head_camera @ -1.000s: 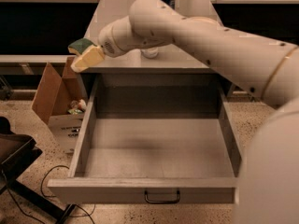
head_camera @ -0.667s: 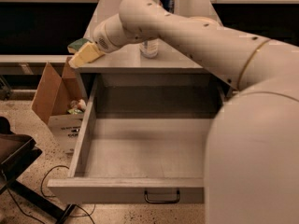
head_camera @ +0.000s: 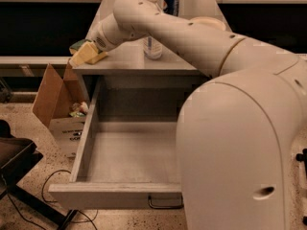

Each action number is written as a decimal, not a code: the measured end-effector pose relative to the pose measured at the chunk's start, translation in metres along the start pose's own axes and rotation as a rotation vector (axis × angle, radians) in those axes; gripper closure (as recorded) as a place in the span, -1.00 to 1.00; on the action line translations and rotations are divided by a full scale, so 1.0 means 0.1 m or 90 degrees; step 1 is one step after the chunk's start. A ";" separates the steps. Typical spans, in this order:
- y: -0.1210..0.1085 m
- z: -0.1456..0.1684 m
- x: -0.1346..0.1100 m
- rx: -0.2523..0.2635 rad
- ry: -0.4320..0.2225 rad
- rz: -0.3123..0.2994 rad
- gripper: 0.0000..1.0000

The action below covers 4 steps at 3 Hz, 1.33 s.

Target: Place sponge into top drawer

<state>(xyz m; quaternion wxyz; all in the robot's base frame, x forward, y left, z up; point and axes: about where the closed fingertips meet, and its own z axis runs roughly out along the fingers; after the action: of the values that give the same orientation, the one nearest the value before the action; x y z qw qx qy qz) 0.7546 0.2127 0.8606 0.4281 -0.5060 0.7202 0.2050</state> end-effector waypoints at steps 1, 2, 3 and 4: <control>-0.12 0.11 0.17 -0.001 0.017 0.012 -0.50; -0.18 0.18 0.24 -0.009 0.020 0.019 -0.03; -0.18 0.18 0.24 -0.009 0.020 0.019 0.44; -0.18 0.18 0.24 -0.010 0.020 0.019 0.90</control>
Offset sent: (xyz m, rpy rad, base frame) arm 0.0308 -0.0151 -0.0318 -0.0080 0.0561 -0.0125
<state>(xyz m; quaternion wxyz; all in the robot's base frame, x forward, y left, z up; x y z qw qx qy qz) 0.7752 0.2055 0.8334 0.4096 -0.5015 0.7328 0.2090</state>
